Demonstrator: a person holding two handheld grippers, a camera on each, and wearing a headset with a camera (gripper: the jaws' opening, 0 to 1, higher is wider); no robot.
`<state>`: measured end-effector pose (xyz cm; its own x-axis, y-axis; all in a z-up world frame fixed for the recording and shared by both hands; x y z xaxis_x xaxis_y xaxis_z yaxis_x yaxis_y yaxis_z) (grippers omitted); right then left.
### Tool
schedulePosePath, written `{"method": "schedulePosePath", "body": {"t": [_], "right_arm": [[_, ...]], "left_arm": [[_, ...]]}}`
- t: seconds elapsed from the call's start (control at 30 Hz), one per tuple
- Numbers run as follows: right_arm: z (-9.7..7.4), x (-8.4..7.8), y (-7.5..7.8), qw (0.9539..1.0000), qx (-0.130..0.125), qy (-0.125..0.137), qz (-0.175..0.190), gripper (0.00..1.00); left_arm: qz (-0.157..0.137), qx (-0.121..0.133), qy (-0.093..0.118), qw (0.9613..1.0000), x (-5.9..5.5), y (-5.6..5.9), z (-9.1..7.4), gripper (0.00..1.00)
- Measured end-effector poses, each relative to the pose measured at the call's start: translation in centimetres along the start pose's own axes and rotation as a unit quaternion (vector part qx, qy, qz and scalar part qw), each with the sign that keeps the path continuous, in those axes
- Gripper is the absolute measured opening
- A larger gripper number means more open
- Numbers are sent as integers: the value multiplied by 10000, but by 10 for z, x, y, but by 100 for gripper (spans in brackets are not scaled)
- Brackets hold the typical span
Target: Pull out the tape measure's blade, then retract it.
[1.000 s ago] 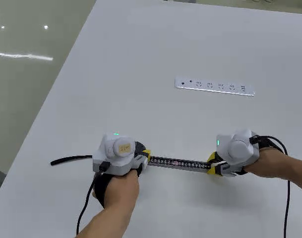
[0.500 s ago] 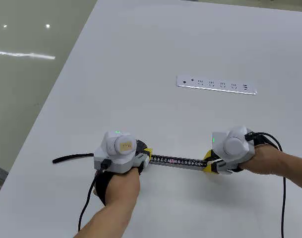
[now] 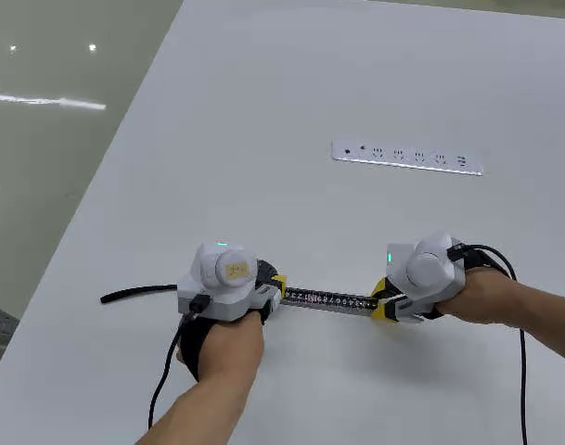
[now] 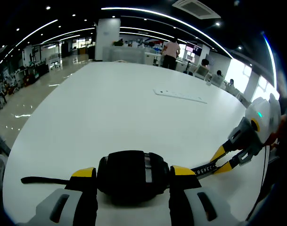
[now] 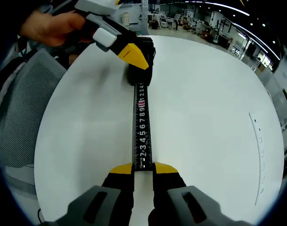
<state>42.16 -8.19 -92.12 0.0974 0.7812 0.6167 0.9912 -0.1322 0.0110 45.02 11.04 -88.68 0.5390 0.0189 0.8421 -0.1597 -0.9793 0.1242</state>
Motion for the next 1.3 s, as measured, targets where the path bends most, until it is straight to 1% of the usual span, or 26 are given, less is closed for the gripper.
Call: {"method": "schedulePosePath", "body": {"t": [0.47, 0.7, 1.3], "right_arm": [[11, 16, 0, 10000, -14, 83, -5, 14], [17, 22, 0, 9999, -24, 97, -68, 14], [29, 37, -1, 9998, -80, 141, -129, 14]], "left_arm": [[9, -4, -4, 10000, 0, -1, 0, 58], [8, 0, 27, 10000, 1, -1, 0, 58], [13, -11, 3, 10000, 1, 0, -1, 58]]}}
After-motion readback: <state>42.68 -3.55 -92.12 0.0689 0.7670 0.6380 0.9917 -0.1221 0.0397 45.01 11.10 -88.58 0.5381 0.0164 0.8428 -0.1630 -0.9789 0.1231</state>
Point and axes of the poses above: the centre of the closed fingertips' face, and the gripper's own axes: z roughly forward along the fingers, y roughly to its right, x roughly out of its top, the point moved 2 cm from there along -z, roughly backward along the fingers, and after that the axes turned 11 degrees about y, right-handed, at the moved point
